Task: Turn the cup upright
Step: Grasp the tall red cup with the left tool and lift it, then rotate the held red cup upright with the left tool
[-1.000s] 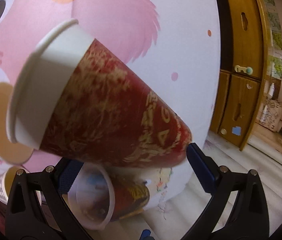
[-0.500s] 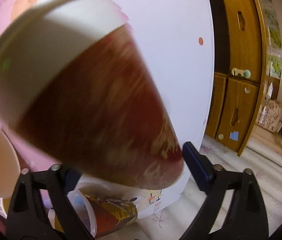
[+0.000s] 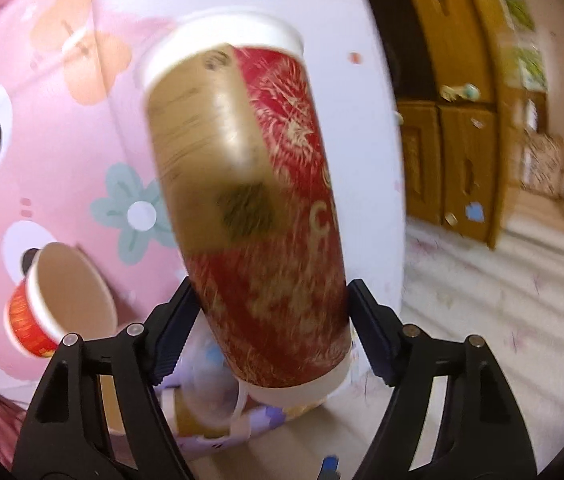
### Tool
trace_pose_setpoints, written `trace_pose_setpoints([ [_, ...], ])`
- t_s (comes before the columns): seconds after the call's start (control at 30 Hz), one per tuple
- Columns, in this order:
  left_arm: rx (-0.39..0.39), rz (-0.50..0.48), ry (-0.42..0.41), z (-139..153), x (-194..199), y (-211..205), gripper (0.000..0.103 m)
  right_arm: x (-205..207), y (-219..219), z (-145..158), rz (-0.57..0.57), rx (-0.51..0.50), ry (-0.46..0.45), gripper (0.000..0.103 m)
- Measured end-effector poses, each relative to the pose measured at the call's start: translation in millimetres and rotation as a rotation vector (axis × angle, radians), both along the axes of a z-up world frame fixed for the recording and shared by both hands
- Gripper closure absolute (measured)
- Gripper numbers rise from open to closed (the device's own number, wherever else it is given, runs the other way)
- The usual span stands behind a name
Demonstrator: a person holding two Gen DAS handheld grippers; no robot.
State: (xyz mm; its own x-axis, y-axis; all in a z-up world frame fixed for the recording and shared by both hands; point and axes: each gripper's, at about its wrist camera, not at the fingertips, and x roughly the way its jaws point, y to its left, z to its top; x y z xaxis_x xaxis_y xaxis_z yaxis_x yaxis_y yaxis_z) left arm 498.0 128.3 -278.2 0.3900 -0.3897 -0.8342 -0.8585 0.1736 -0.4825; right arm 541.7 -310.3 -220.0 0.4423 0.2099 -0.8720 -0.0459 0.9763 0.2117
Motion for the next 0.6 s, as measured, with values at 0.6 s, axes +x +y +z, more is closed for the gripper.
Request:
trace_pose_setpoints([
  [0.6, 0.176, -0.335, -0.302, 161.5, -144.5, 9.9, 0.037, -136.8, 49.9, 82.1, -0.046, 0.021, -0.090, 0.000],
])
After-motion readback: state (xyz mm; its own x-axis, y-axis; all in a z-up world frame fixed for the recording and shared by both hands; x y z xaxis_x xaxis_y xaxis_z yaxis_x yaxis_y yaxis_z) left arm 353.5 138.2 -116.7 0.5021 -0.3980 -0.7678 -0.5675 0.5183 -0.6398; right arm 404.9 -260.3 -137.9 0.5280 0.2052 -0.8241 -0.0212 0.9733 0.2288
